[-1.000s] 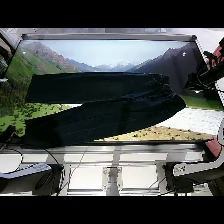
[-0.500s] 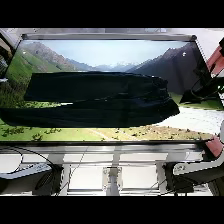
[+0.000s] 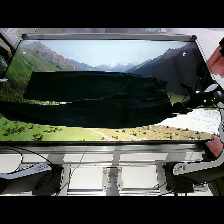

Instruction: Fold the clothes and pants, and hang the long-sleeved shirts on hangers.

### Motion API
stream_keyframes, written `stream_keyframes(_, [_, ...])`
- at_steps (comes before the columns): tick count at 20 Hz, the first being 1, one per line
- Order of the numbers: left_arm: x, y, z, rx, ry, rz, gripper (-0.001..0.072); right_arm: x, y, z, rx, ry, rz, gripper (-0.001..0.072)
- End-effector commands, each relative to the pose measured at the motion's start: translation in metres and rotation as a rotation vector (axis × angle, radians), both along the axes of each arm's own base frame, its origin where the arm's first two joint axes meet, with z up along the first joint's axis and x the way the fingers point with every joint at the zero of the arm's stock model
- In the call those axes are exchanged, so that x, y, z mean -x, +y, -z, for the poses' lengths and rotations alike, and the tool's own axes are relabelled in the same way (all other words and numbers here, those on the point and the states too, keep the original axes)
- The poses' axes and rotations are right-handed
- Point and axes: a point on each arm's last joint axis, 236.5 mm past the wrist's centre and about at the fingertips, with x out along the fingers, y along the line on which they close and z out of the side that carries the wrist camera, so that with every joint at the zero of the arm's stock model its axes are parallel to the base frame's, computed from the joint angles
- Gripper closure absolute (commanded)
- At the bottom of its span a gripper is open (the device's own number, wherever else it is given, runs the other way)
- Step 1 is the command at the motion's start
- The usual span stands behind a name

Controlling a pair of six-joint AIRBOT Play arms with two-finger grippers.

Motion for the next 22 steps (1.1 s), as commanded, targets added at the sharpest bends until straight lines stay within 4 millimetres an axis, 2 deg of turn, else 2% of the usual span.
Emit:
stream_keyframes(1, [0.002, -0.006, -0.001, 0.018, 0.005, 0.016, 0.0676, -0.002, 0.006, 0.006, -0.023, -0.028, 0.004, 0.0293])
stream_keyframes(5, [0.003, -0.008, 0.0, 0.024, 0.009, 0.021, 0.0676, 0.004, -0.013, -0.005, 0.048, 0.008, -0.061, 0.0293])
stream_keyframes(9, [0.003, -0.008, 0.0, 0.024, 0.009, 0.021, 0.0676, -0.026, -0.027, -0.022, 0.101, -0.089, -0.044, 0.0293])
stream_keyframes(12, [0.003, -0.007, 0.0, 0.024, 0.008, 0.02, 0.0676, -0.048, -0.024, -0.024, 0.096, -0.184, -0.035, 0.0293])
stream_keyframes(14, [0.003, -0.007, 0.0, 0.024, 0.008, 0.02, 0.0676, -0.053, -0.023, -0.021, 0.117, -0.205, -0.05, 0.0294])
stream_keyframes(18, [0.003, -0.008, 0.0, 0.027, 0.009, 0.018, 0.0676, -0.037, 0.003, 0.001, 0.076, -0.143, -0.131, 0.0309])
stream_keyframes(19, [0.003, -0.008, 0.0, 0.026, 0.009, 0.018, 0.0676, -0.027, 0.011, 0.004, 0.05, -0.108, -0.159, 0.0341])
stream_keyframes(22, [0.004, -0.006, 0.002, 0.02, 0.019, 0.019, 0.0676, 0.002, 0.028, 0.005, -0.039, 0.026, -0.174, 0.0356])
